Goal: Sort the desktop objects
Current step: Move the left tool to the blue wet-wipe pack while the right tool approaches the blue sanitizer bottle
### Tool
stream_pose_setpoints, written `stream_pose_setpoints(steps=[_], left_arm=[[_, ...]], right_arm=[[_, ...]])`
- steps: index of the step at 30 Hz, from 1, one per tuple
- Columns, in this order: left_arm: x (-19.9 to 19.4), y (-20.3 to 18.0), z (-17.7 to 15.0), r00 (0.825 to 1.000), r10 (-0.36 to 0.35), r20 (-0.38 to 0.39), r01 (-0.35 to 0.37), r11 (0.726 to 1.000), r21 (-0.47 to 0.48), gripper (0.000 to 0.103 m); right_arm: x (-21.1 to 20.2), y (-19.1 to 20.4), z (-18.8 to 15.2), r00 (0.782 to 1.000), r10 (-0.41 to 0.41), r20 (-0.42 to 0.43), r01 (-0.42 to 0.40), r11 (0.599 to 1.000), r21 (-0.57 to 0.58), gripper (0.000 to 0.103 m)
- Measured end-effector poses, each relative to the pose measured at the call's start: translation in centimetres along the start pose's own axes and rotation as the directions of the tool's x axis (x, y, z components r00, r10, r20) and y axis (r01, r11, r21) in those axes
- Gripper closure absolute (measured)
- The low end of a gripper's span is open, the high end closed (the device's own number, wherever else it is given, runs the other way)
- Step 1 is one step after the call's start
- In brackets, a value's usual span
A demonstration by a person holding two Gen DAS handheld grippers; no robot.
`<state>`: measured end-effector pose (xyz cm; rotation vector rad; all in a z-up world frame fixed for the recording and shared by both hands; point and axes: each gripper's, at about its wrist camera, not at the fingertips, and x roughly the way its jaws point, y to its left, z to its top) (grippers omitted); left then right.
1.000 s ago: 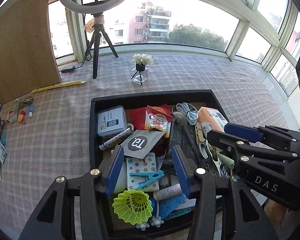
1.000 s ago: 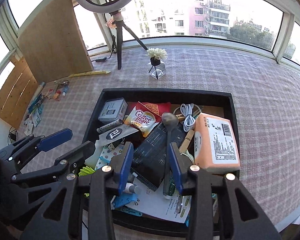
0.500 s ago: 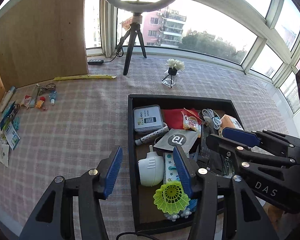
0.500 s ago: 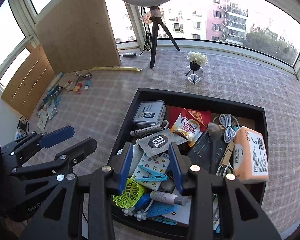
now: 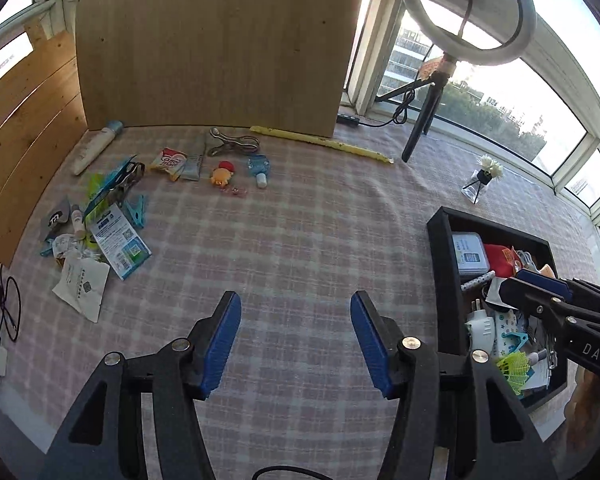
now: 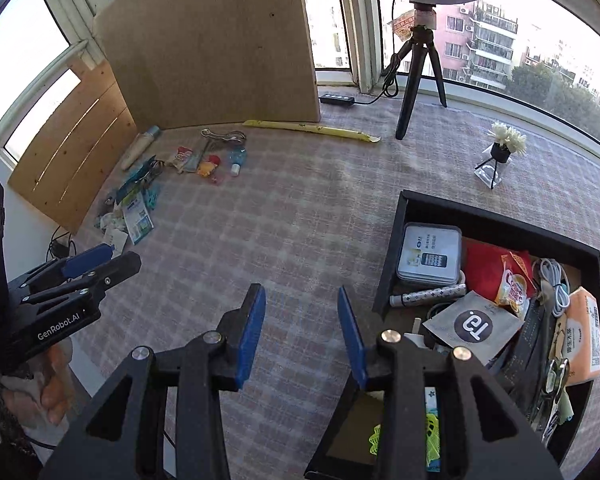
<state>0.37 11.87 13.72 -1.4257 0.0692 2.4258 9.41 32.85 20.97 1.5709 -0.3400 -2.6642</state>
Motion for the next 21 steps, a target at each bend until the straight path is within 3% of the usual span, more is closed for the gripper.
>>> stream_pose_setpoints(steps=[9, 13, 17, 21], left_arm=[[1.3, 13.0, 1.6, 0.995, 0.096, -0.028, -0.098, 0.992, -0.076, 0.048], [2.3, 17.9, 2.7, 0.994, 0.097, -0.051, -0.102, 0.988, -0.116, 0.048], [3.4, 20.5, 4.3, 0.993, 0.101, -0.062, -0.107, 0.988, -0.107, 0.047], [5.3, 20.7, 5.9, 0.991, 0.111, -0.076, -0.116, 0.992, -0.059, 0.04]], right_arm=[[5.6, 6.4, 3.6, 0.998, 0.018, -0.064, -0.021, 0.999, -0.036, 0.066], [8.1, 8.2, 5.4, 0.995, 0.005, -0.099, -0.01, 0.999, -0.052, 0.066], [10.6, 8.8, 7.7, 0.991, 0.014, -0.131, -0.019, 0.999, -0.034, 0.066], [13.6, 9.2, 9.9, 0.984, 0.023, -0.177, -0.026, 0.999, -0.019, 0.066]])
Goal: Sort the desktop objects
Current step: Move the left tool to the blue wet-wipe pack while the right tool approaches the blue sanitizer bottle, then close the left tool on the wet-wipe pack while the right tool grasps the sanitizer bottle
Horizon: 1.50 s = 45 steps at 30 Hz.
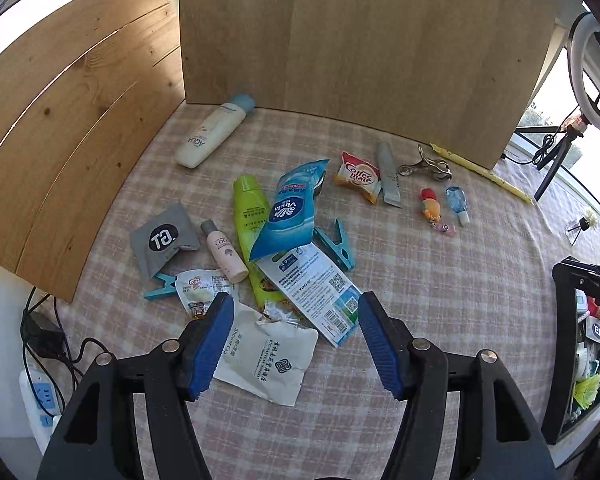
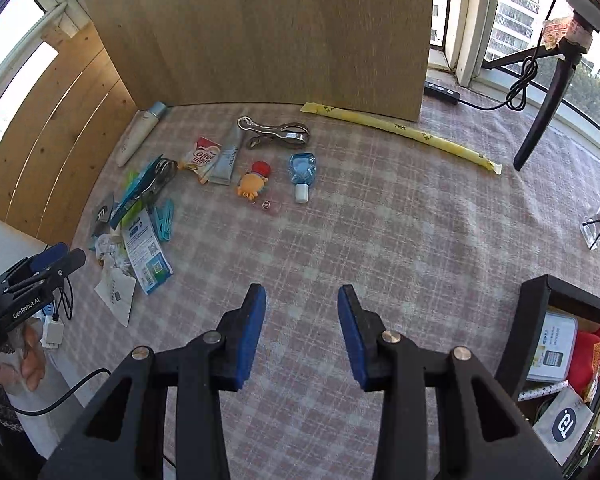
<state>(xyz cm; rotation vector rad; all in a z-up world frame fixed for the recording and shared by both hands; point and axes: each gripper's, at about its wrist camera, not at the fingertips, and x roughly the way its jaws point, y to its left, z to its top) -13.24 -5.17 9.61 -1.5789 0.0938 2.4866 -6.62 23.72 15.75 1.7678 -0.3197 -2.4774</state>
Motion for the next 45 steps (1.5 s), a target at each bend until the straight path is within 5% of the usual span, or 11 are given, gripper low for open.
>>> stream_pose_setpoints(steps=[19, 26, 35, 43, 45], left_arm=[[8.8, 0.7, 5.8, 0.976, 0.205, -0.066, -0.198, 0.975, 0.099, 0.04], [9.3, 1.6, 7.3, 0.982, 0.172, -0.073, -0.166, 0.982, 0.088, 0.041], [10.1, 2.5, 8.2, 0.987, 0.124, -0.101, -0.121, 0.992, 0.039, 0.059], [11.2, 3.0, 8.4, 0.985, 0.11, -0.132, -0.112, 0.994, -0.009, 0.092], [11.1, 3.0, 8.3, 0.986, 0.107, -0.127, -0.112, 0.993, -0.029, 0.093]], right_arm=[[10.7, 0.5, 8.2, 0.991, -0.019, -0.133, 0.014, 0.999, -0.037, 0.066], [12.1, 0.4, 9.7, 0.99, -0.023, -0.137, 0.018, 0.999, -0.036, 0.066], [13.6, 0.5, 10.8, 0.986, -0.045, -0.162, 0.039, 0.999, -0.037, 0.068], [14.2, 1.6, 10.8, 0.988, -0.085, -0.126, 0.077, 0.995, -0.062, 0.073], [14.1, 1.7, 10.3, 0.99, -0.092, -0.109, 0.086, 0.994, -0.063, 0.074]])
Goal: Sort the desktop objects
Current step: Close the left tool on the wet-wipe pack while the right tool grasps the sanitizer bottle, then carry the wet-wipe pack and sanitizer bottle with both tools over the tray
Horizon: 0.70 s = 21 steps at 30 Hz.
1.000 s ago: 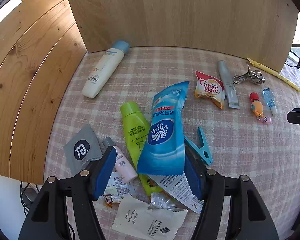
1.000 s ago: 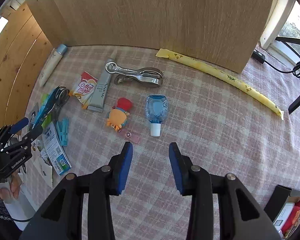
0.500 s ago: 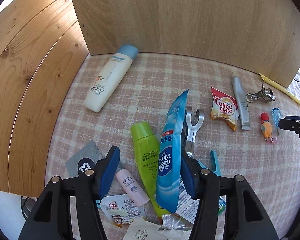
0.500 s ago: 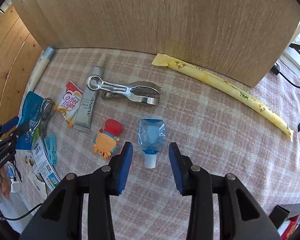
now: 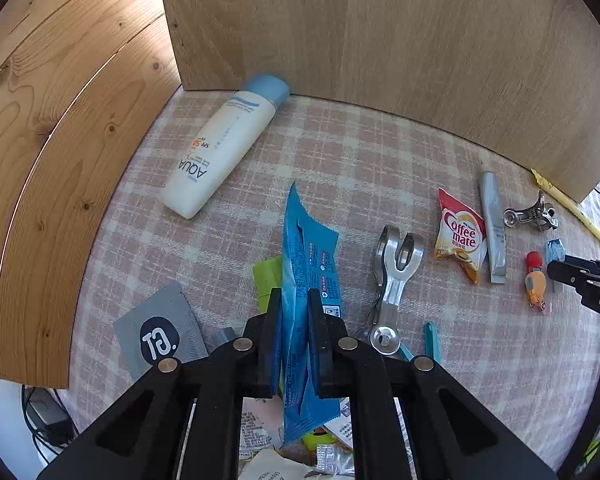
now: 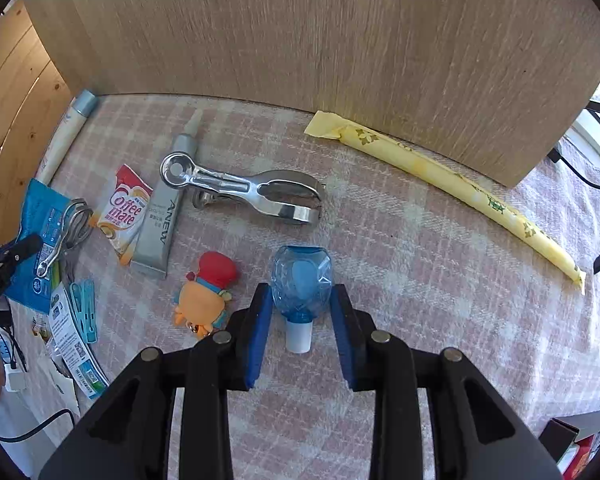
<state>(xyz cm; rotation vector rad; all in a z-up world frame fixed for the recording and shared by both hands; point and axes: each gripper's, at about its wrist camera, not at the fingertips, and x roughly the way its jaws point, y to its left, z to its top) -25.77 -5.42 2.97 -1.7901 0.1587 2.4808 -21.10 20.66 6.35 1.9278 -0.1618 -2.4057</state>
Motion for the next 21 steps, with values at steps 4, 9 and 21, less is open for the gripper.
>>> stream_pose_setpoints(steps=[4, 9, 21], left_arm=[[-0.9, 0.1, -1.1, 1.0, 0.014, 0.018, -0.014, 1.0, -0.021, 0.095], [-3.2, 0.6, -3.9, 0.999, 0.002, 0.043, 0.001, 0.997, -0.082, 0.098], [-10.3, -2.4, -12.4, 0.991, -0.027, 0.131, 0.047, 0.987, -0.151, 0.098]], right_arm=[[-0.4, -0.3, -1.7, 1.0, 0.024, -0.001, -0.024, 1.0, 0.02, 0.074], [-1.3, -1.1, -4.9, 0.998, 0.059, -0.009, -0.058, 0.997, 0.05, 0.074], [-5.4, -3.2, -13.3, 0.996, 0.086, 0.021, -0.087, 0.994, 0.058, 0.074]])
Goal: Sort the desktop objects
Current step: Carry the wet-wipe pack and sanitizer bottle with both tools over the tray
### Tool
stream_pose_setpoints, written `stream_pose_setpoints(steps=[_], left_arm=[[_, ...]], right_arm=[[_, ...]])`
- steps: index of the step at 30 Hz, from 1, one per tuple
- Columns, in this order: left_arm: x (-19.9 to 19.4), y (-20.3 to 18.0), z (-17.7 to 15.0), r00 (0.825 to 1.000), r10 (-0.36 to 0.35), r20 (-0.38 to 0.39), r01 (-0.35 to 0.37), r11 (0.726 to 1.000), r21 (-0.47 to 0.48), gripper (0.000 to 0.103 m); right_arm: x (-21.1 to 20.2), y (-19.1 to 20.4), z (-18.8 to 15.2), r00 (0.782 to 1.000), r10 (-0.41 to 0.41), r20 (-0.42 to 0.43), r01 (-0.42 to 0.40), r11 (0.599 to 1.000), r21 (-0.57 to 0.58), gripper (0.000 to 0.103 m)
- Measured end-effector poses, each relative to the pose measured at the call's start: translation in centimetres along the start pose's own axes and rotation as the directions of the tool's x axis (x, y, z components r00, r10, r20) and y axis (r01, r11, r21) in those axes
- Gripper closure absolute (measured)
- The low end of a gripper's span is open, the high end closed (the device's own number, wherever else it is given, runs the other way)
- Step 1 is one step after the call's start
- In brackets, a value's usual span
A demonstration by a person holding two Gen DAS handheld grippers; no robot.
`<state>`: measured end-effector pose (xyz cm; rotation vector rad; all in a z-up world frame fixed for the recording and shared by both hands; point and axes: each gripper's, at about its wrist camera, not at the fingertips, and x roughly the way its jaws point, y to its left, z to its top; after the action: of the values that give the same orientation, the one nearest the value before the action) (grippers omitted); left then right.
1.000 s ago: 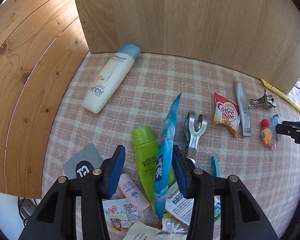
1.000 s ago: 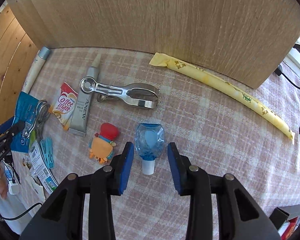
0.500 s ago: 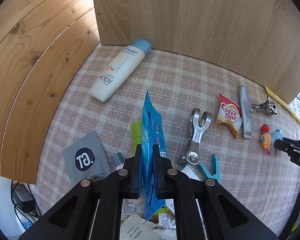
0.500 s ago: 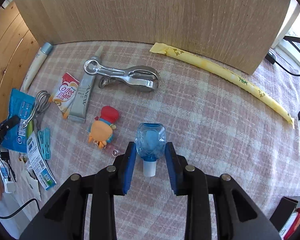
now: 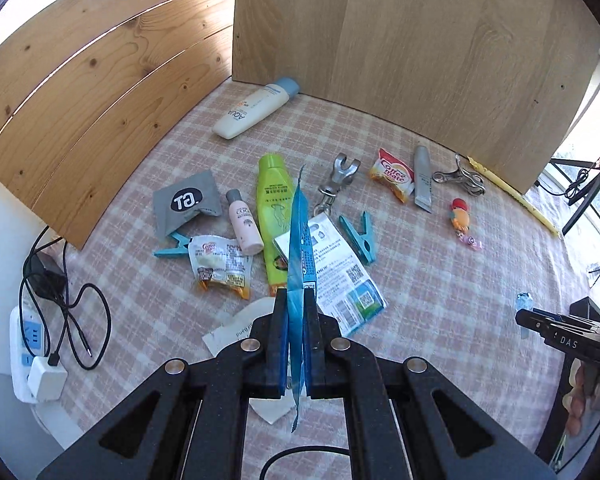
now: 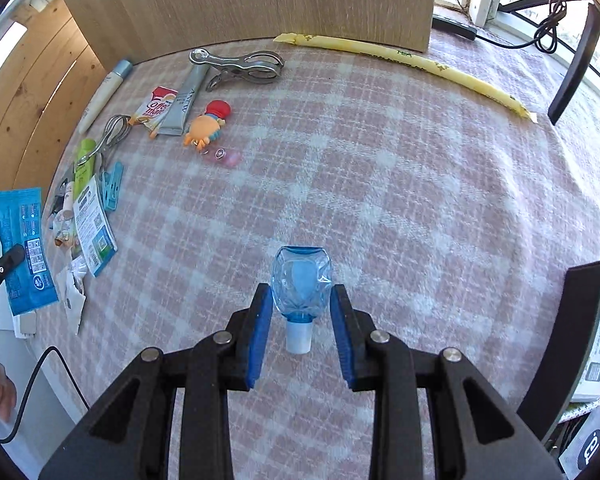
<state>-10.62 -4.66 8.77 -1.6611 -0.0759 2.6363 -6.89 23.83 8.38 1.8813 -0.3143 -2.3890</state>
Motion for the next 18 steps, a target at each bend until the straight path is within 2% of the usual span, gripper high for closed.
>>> stream_pose_setpoints(steps=[4, 5, 7, 12, 18], left_arm=[[-1.8, -1.2, -2.4, 1.0, -0.027, 0.014, 0.027, 1.0, -0.008, 0.098], [-2.3, -1.5, -3.2, 0.999, -0.027, 0.017, 0.027, 1.0, -0.008, 0.098], [-3.1, -2.4, -4.4, 0.999, -0.037, 0.02, 0.037, 0.999, -0.005, 0.098], [-5.0, -5.3, -7.0, 0.997, -0.064, 0.03, 0.064, 0.998, -0.002, 0.098], [-6.9, -9.5, -9.6, 0.995, -0.089, 0.035, 0.089, 0.996, 0.023, 0.098]], right_arm=[[-2.8, -1.1, -1.3, 0.999, 0.019, 0.034, -0.018, 1.0, -0.016, 0.074], [-3.4, 0.0, -1.2, 0.999, 0.024, 0.041, -0.023, 0.999, -0.026, 0.074], [-4.6, -0.3, -2.0, 0.998, 0.03, 0.058, -0.027, 0.998, -0.051, 0.074], [-8.9, -1.1, -6.1, 0.995, 0.061, 0.084, -0.052, 0.993, -0.105, 0.074], [-10.9, -1.5, -8.1, 0.991, 0.081, 0.108, -0.064, 0.986, -0.153, 0.074]])
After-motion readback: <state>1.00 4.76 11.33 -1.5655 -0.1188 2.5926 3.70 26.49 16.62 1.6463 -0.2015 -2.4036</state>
